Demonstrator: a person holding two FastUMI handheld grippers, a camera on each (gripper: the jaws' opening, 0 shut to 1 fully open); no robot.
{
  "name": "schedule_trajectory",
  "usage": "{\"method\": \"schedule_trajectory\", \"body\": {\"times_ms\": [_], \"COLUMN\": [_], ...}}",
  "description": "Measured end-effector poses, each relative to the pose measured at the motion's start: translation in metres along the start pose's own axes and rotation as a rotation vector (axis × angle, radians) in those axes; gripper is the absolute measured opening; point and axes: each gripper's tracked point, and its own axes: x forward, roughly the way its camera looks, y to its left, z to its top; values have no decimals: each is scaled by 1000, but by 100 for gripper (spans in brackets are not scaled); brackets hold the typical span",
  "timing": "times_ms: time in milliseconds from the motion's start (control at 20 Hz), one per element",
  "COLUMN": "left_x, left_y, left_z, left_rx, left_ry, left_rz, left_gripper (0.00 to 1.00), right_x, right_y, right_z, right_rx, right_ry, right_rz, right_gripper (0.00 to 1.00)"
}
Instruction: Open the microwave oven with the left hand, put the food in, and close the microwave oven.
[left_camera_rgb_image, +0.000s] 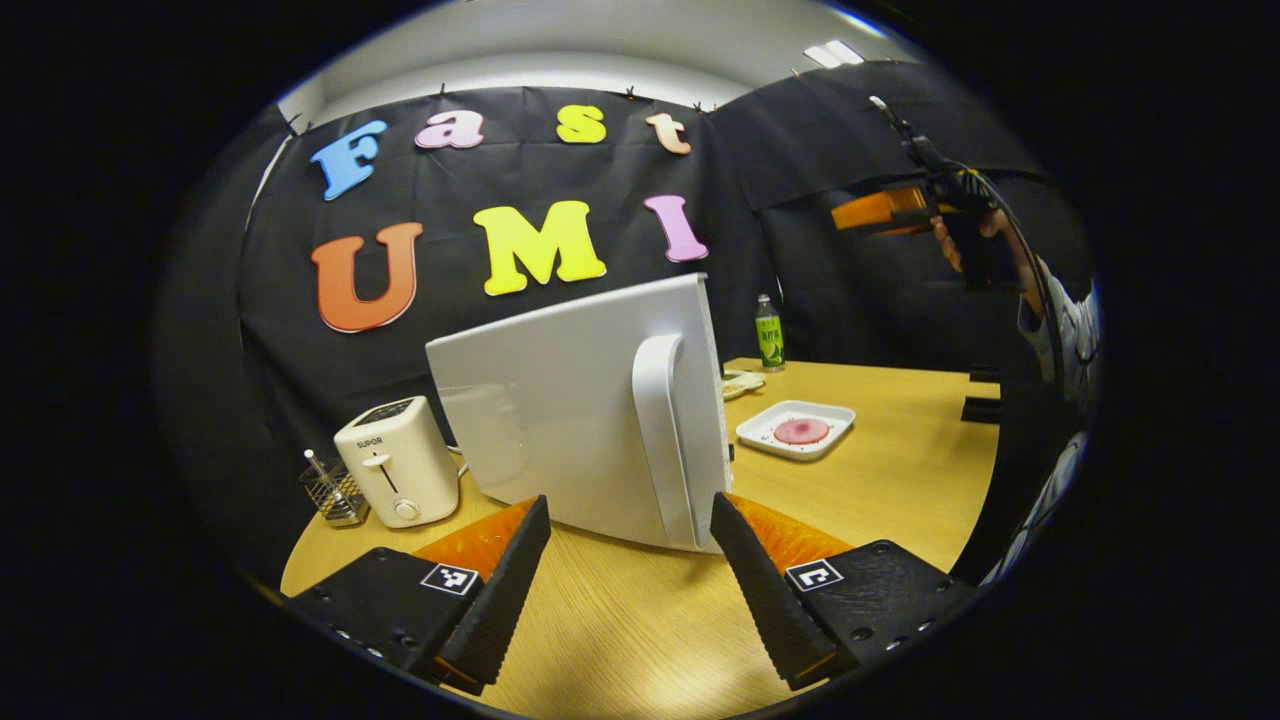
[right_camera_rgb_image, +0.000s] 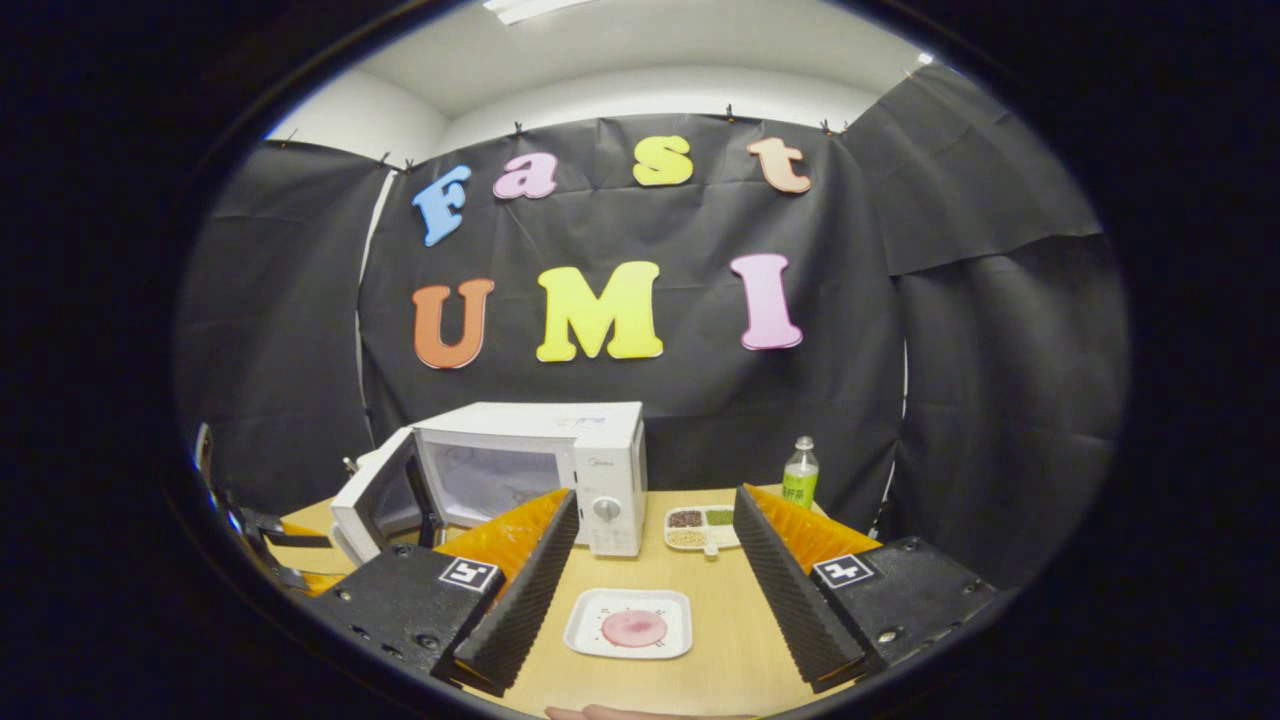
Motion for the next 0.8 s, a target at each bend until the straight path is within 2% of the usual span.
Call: {"method": "schedule_trajectory", "body": {"times_ms": [250,400,550,700,750,800], "left_x": [-52,-78,-98,-111,-112,-114], "left_y": [13,15,19,30,30,33], "left_z": [50,73,83,96,101,105], "left_rx": [-93,-132,-204,-235,-235,-238], "left_ry": [-85,-120,-126,-138,-142,-146], "left_rz": [176,247,315,399,416,434], "left_gripper": [95,96,96,96,96,95], "right_x": [35,55,76,87,89,90], "right_y": [-6,-9,-23,-31,-31,-31], "right_z": [-42,-90,-137,-182,-197,-210], "right_rx": [-51,-114,-139,-75,-35,2], "right_ry": [184,387,600,797,872,946], "right_rz": [44,102,128,172,201,221], "right_gripper": [99,100,99,98,88,92]}}
